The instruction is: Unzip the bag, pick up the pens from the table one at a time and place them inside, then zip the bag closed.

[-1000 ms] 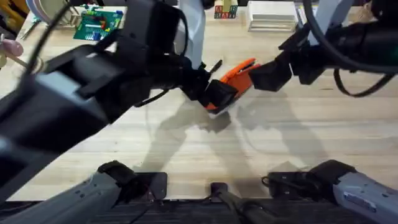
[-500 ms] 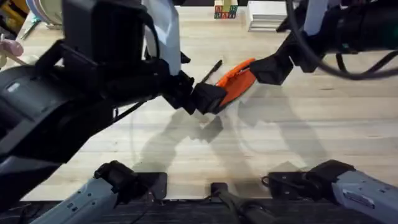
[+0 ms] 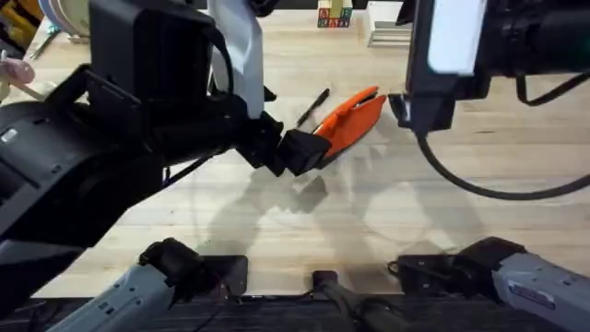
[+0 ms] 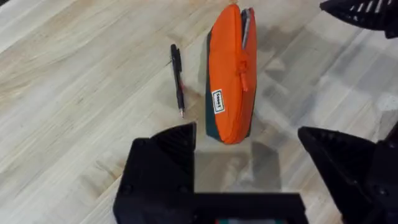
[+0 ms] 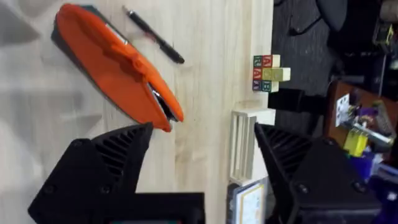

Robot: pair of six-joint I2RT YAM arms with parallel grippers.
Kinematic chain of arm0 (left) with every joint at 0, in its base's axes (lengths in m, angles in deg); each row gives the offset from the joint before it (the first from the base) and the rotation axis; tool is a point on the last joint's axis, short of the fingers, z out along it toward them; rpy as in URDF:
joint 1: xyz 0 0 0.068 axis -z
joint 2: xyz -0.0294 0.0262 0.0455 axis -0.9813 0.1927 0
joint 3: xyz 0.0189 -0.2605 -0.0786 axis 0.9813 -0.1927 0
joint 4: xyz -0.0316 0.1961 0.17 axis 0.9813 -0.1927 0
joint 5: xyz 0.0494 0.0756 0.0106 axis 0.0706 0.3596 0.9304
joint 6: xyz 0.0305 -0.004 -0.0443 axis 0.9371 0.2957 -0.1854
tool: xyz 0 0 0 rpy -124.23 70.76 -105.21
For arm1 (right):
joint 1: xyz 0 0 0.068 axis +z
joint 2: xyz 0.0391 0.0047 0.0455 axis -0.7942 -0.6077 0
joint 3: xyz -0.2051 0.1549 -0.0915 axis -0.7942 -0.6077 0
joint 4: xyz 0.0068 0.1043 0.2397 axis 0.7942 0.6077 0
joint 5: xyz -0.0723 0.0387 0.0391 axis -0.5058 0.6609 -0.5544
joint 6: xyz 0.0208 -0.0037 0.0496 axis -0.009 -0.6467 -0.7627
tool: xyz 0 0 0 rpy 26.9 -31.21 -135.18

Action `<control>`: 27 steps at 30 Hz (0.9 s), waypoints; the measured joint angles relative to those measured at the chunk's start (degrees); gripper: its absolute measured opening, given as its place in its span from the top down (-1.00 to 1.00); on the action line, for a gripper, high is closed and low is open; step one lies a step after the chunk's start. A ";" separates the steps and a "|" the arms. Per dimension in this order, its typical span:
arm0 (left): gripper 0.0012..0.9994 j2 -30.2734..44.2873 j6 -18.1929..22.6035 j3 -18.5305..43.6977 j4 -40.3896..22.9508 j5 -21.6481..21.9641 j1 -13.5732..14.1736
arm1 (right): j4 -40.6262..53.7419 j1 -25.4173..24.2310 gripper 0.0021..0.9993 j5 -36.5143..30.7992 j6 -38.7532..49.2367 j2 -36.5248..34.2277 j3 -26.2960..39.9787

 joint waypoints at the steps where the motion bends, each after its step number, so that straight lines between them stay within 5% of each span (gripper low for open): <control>1: -0.99 0.00 0.00 0.00 -0.02 0.00 0.00 | 0.22 0.00 -0.99 0.00 0.95 0.00 0.00; 13: -0.99 0.00 0.00 0.00 -0.70 0.13 0.00 | 4.31 0.00 -0.99 0.81 4.59 0.00 0.02; 15: -0.99 0.02 0.00 0.00 -0.70 0.13 0.00 | 4.42 0.00 -0.79 1.57 4.91 0.00 0.02; 22: -0.99 0.01 0.00 0.00 -1.05 0.13 0.00 | 4.82 0.00 0.83 3.05 5.11 0.00 0.02; 27: -0.99 0.00 0.00 0.00 -2.14 0.13 0.00 | 4.25 0.00 0.94 3.28 5.00 -0.86 0.07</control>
